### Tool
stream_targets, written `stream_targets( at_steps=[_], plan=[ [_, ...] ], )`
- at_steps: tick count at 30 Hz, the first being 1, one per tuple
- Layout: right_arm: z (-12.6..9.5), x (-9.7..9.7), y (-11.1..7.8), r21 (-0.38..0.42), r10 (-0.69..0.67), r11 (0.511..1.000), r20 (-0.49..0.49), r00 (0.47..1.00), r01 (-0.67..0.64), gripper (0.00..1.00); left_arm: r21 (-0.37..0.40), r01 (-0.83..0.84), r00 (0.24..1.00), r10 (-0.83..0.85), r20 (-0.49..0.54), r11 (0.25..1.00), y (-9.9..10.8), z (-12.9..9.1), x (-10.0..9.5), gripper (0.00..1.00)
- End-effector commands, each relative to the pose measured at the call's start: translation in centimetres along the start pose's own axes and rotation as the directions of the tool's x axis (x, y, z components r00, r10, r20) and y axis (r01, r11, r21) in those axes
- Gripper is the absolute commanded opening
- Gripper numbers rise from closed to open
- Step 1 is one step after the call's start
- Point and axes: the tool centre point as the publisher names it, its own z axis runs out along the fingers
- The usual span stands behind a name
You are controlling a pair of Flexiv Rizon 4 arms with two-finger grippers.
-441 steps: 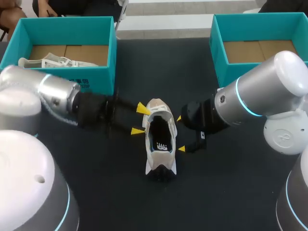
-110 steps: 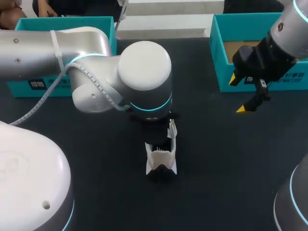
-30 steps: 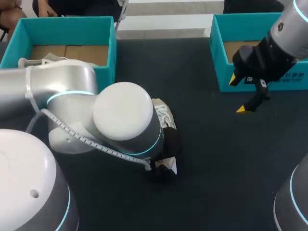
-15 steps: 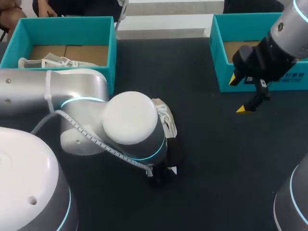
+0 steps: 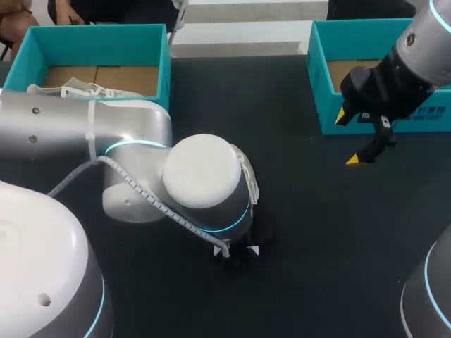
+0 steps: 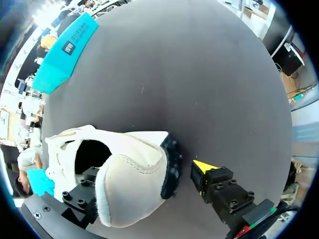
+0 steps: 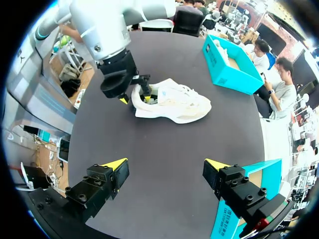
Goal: Take the shoe out of the shoebox, open the shoe tongue, remove and reinsert the insole, then place the shoe into the shoebox
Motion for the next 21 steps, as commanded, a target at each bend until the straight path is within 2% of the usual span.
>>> stream_targets(
  at_steps=[1,3,5,6,8,10,16,21],
  plan=[
    [0.1,-0.1,0.0,0.001,0.0,1.0,-0.001,1.0,0.0,1.0,-0.026,-0.004,1.0,0.003,-0.024,1.0,0.1,0.1,0.1,0.77],
    [0.1,-0.1,0.0,0.001,0.0,1.0,-0.001,1.0,0.0,1.0,-0.04,-0.006,0.999,0.004,-0.04,0.999,0.4,0.3,0.3,0.69],
    [0.1,-0.1,0.0,0.001,0.0,1.0,-0.001,1.0,0.0,1.0,-0.056,-0.007,0.998,0.003,-0.068,0.998,0.5,0.4,0.4,0.46],
    [0.1,-0.1,0.0,0.001,0.0,1.0,-0.001,1.0,0.0,1.0,-0.062,-0.004,0.997,0.0,-0.071,0.998,0.5,0.4,0.5,0.41],
    [0.1,-0.1,0.0,0.001,0.0,1.0,-0.001,1.0,0.0,1.0,-0.059,-0.002,0.994,-0.004,-0.105,0.998,0.5,0.4,0.6,0.24],
    [0.1,-0.1,0.0,0.001,0.0,1.0,-0.001,1.0,0.0,1.0,-0.063,0.005,0.991,-0.014,-0.133,0.998,0.6,0.3,0.8,0.0],
    [0.1,-0.1,0.0,0.001,0.0,1.0,-0.001,1.0,0.0,1.0,-0.07,-0.013,0.976,-0.003,-0.218,0.997,0.6,-0.9,1.3,0.0],
    [0.1,-0.1,0.0,0.001,0.0,1.0,-0.001,1.0,0.0,1.0,-0.071,-0.025,0.952,0.002,-0.307,0.997,0.9,-4.0,1.0,0.0]
  ],
)
